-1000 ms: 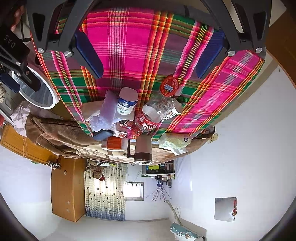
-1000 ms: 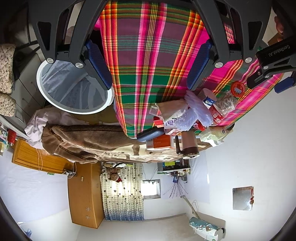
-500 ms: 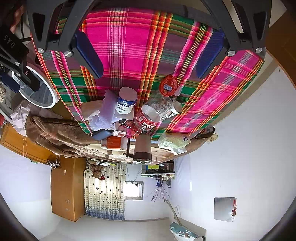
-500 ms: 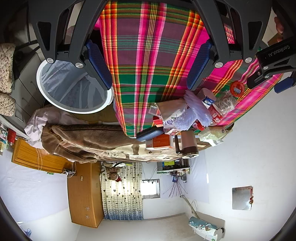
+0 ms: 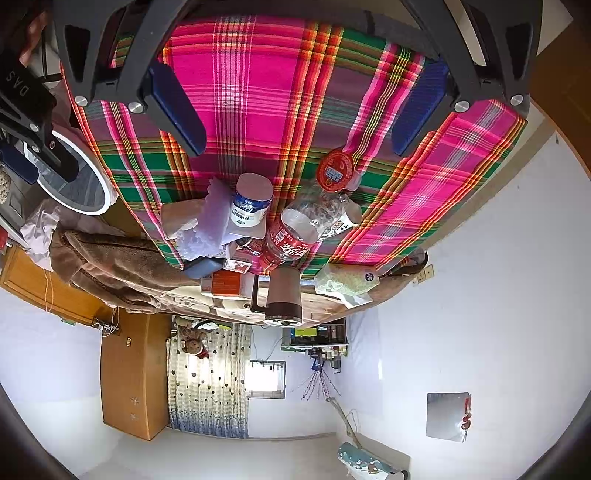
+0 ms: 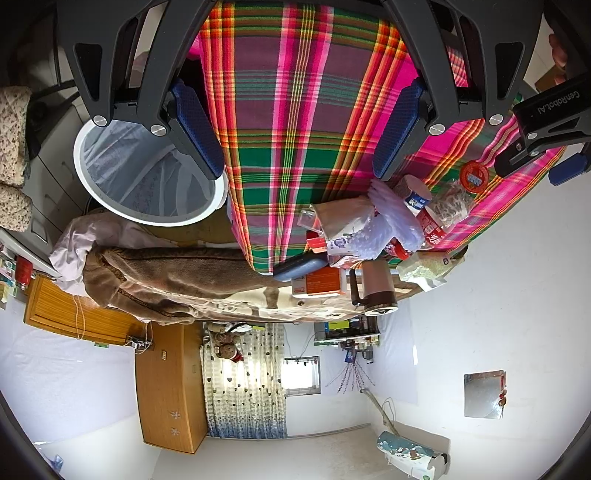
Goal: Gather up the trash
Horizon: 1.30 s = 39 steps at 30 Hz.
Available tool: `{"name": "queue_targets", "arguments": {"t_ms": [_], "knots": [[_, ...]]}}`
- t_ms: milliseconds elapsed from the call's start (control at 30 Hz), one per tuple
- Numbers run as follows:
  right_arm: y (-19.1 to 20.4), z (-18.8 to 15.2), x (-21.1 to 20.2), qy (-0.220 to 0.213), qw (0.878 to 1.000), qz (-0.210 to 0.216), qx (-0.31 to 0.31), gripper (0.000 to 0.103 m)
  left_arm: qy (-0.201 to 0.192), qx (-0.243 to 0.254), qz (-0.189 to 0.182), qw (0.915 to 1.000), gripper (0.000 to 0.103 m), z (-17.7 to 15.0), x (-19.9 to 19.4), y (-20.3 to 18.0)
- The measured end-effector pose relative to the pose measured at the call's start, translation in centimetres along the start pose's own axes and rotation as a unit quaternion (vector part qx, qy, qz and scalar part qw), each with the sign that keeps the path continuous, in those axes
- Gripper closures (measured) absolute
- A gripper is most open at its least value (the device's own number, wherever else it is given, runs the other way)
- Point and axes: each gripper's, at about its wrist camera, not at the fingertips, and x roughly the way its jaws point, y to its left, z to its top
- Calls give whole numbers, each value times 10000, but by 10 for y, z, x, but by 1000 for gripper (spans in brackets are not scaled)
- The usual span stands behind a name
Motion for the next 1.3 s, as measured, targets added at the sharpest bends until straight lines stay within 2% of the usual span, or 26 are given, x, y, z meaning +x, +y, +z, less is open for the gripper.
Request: {"name": "queue_targets", "arguments": {"t_ms": [833,1033,1167,1300], "knots": [[0,1,8,23,10000,-16,-17,19,84,-84,-33,9999,1,2,8,9],[-4,4,24,6,9999,118,-26,19,165,-106,-32,9998,1,2,18,26],[-6,10,45,178,9996,190,-87,19,237,-247,-150,9993,1,2,30,49],[-8,17,68,329,9990,284,-70,19,361,-195,36,9992,1,3,46,64]]}}
